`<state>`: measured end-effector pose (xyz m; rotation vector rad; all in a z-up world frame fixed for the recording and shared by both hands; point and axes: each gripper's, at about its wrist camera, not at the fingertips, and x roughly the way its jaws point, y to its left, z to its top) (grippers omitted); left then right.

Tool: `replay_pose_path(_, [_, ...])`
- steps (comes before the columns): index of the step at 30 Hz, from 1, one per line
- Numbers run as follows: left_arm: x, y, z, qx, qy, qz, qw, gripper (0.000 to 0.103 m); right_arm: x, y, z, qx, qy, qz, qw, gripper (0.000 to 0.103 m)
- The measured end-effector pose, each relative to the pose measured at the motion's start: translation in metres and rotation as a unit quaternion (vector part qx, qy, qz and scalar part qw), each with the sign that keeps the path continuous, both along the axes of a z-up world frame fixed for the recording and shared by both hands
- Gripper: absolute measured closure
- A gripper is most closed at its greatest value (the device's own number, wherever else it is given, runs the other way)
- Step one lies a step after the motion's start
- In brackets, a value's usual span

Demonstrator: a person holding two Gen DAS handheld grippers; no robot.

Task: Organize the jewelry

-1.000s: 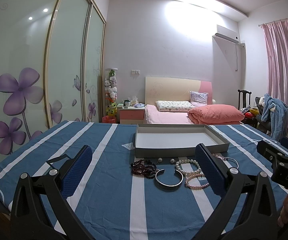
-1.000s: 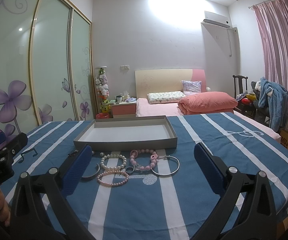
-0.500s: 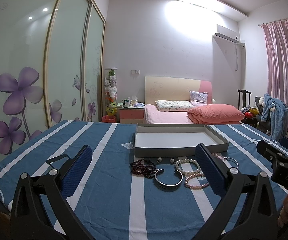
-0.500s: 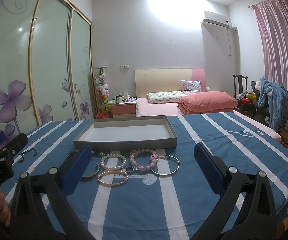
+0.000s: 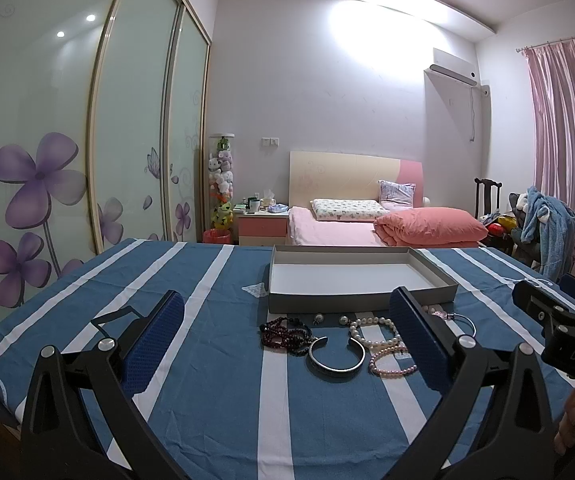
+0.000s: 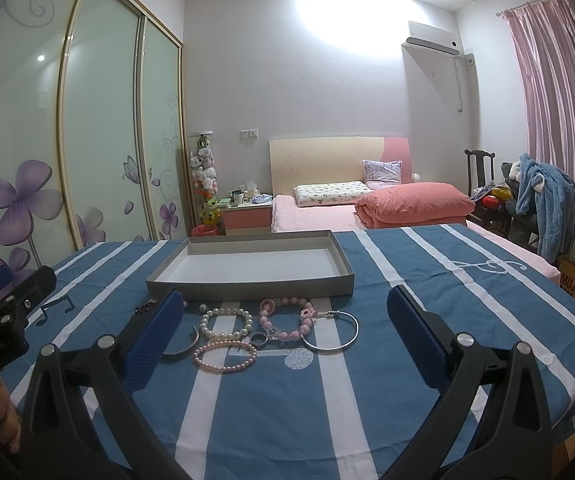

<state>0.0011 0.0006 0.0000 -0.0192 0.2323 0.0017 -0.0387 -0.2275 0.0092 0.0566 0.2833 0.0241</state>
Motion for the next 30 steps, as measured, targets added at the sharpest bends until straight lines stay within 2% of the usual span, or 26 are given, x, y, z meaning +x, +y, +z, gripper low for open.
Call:
replay_pose_path(7, [-0.001, 0.001, -0.005, -0.001, 0.004, 0.0, 1.0, 0.002, 0.002, 0.0, -0.001, 0.001, 0.002, 0.0, 1.0, 0.004])
replay_pose_path(12, [0.015, -0.001, -0.01, 0.0, 0.033, 0.007, 0.9994, 0.002, 0.013, -0.007, -0.004, 0.006, 0.026, -0.008, 1.0, 0.004])
replay_pose_path(19, [0.057, 0.017, -0.022, -0.006, 0.129, 0.008, 0.9916, 0.002, 0.075, -0.034, -0.029, 0.021, 0.124, -0.02, 0.992, 0.004])
replay_pose_path(22, [0.07, 0.024, -0.029, -0.012, 0.163, 0.006, 0.9865, 0.002, 0.104, -0.044, -0.046, 0.013, 0.187, -0.034, 0.982, 0.014])
replay_pose_path(24, [0.077, 0.029, -0.033, -0.011, 0.178, 0.009, 0.984, 0.002, 0.122, -0.052, -0.061, 0.017, 0.229, -0.041, 0.972, 0.022])
replay_pose_path(27, [0.083, 0.033, -0.037, -0.01, 0.194, 0.01, 0.9809, 0.002, 0.134, -0.057, -0.077, 0.029, 0.274, -0.028, 0.961, 0.023])
replay_pose_path(30, [0.088, 0.036, -0.039, -0.009, 0.203, 0.011, 0.979, 0.002, 0.136, -0.052, -0.084, 0.014, 0.291, -0.016, 0.957, 0.021])
